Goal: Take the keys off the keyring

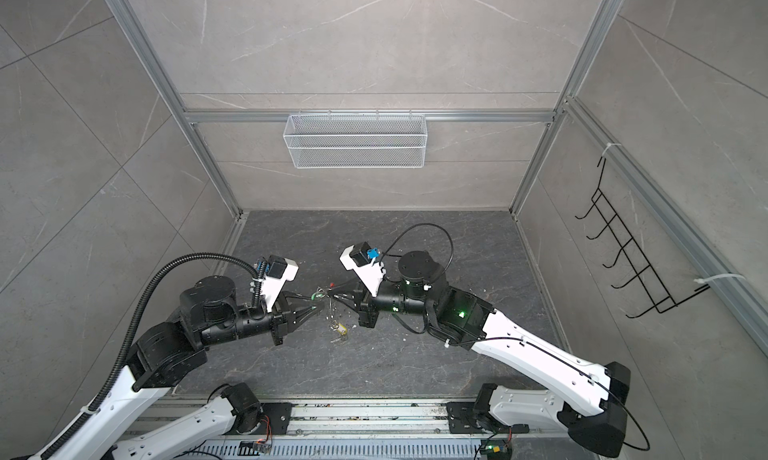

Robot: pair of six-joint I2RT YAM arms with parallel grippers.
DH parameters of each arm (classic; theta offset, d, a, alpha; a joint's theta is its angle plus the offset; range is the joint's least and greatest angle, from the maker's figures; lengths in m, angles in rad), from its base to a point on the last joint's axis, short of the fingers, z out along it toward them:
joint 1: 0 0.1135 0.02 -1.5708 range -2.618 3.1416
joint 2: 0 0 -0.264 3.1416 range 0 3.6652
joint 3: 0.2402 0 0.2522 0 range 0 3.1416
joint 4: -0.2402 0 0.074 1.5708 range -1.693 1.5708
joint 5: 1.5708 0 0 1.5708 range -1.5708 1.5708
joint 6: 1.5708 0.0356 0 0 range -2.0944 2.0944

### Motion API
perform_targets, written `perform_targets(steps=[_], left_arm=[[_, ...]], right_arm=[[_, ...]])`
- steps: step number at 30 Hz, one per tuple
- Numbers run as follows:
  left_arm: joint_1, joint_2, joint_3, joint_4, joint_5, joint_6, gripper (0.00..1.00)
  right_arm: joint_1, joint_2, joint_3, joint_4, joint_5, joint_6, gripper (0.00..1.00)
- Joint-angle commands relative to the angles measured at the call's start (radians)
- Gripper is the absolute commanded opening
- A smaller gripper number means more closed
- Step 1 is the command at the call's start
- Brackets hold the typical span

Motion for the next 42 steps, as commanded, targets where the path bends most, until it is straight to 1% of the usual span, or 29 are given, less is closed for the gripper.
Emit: perform_targets(steps=[1, 8, 13, 20, 25, 32, 35, 42], left_arm=[[0.007, -0.016, -0.006, 0.049, -0.014, -0.002, 0.0], [0.007, -0.016, -0.029, 0.087, 0.013, 0.002, 0.0], [0.007, -0.017, -0.046, 0.11, -0.003, 0.004, 0.0], [0.008, -0.035, -0.07, 0.134, -0.075, 0.012, 0.0], [0.007, -0.045, -0.08, 0.141, -0.093, 0.013, 0.0], [0.008, -0.033, -0.079, 0.157, -0.069, 0.014, 0.0], [0.008, -0.027, -0.085, 0.176, -0.041, 0.015, 0.0], [0.008, -0.023, -0.087, 0.177, -0.066, 0.023, 0.0]], right_arm=[[0.004, 0.0, 0.006, 0.065, 0.018, 0.033, 0.0], [0.004, 0.004, -0.012, 0.111, 0.039, 0.072, 0.0], [0.004, 0.004, -0.032, 0.167, 0.026, 0.112, 0.0], [0.002, -0.011, -0.069, 0.254, -0.03, 0.159, 0.0], [0.0, -0.035, -0.095, 0.298, -0.065, 0.165, 0.0], [-0.001, -0.043, -0.117, 0.36, -0.138, 0.172, 0.0], [-0.002, -0.053, -0.137, 0.396, -0.147, 0.174, 0.0], [-0.006, -0.068, -0.157, 0.44, -0.216, 0.183, 0.0]])
